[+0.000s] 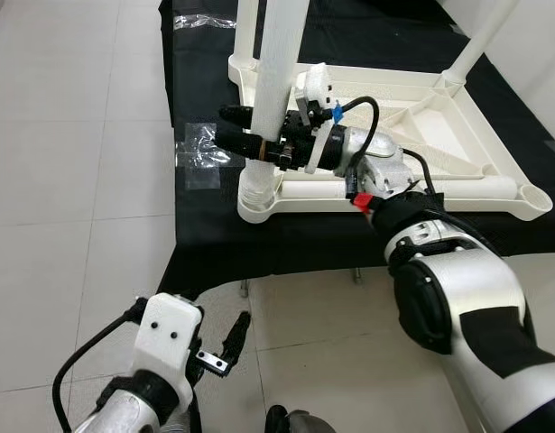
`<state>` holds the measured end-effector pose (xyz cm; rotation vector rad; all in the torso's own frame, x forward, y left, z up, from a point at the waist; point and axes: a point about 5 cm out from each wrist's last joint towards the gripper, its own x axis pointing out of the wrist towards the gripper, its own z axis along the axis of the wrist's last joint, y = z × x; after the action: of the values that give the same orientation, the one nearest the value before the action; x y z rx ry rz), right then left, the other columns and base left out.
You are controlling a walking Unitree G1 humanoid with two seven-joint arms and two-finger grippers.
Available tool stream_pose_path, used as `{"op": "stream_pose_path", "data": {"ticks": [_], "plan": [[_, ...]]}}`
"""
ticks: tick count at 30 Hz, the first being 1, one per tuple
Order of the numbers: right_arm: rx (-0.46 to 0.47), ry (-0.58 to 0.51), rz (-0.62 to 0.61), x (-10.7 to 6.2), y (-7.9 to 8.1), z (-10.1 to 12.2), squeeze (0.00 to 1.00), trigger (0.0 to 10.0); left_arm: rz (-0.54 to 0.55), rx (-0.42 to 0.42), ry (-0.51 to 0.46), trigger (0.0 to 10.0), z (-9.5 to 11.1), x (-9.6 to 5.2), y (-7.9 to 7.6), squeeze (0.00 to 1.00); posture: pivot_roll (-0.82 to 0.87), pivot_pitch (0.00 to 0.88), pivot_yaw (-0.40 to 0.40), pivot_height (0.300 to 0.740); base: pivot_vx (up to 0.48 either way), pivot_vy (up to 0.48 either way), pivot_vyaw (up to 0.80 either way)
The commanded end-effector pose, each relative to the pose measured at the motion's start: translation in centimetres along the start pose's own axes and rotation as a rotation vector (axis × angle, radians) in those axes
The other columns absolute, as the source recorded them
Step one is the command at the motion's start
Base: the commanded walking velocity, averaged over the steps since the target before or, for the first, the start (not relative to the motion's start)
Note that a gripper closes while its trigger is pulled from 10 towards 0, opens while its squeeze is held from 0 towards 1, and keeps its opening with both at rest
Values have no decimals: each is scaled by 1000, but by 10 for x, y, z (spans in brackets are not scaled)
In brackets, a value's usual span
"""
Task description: Building children table
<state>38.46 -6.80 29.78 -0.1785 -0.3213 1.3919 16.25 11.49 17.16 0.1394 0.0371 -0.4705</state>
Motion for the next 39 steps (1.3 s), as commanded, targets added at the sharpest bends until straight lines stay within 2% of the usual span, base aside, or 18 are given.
{"op": "stream_pose_path", "data": {"ticks": [1, 8, 11, 16, 25, 32, 39], "plan": [[3, 15, 23, -5, 1, -3, 0, 0, -55, 29, 14, 10000, -5, 0, -6, 0, 190, 264, -164, 740, 0, 0, 0], [5, 13, 28, -1, 5, -10, 0, 0, -75, 90, -11, 10000, -5, 5, -4, 0, 195, 254, -159, 740, 0, 0, 0], [-19, 15, -8, 1, 4, -9, 0, 0, -119, 122, -17, 10000, -6, 7, -10, 0, 198, 256, -163, 740, 0, 0, 0], [-37, 18, -77, 0, -3, -3, 0, 0, -122, 128, -20, 10000, -7, 8, -11, 0, 198, 262, -165, 740, 0, 0, 0], [-31, 17, -112, 1, -3, -5, 0, 0, -105, 133, -15, 10000, -8, 6, -9, 0, 191, 271, -168, 740, 0, 0, 0], [-4, 33, -129, 4, 6, -25, 0, 0, -104, 146, -21, 10000, -7, 7, -8, 0, 193, 282, -168, 740, 0, 0, 0], [18, 25, -132, 7, 10, -32, 0, 0, -95, 152, -21, 10000, -7, 6, -7, 0, 195, 286, -170, 740, 0, 0, 0]]}}
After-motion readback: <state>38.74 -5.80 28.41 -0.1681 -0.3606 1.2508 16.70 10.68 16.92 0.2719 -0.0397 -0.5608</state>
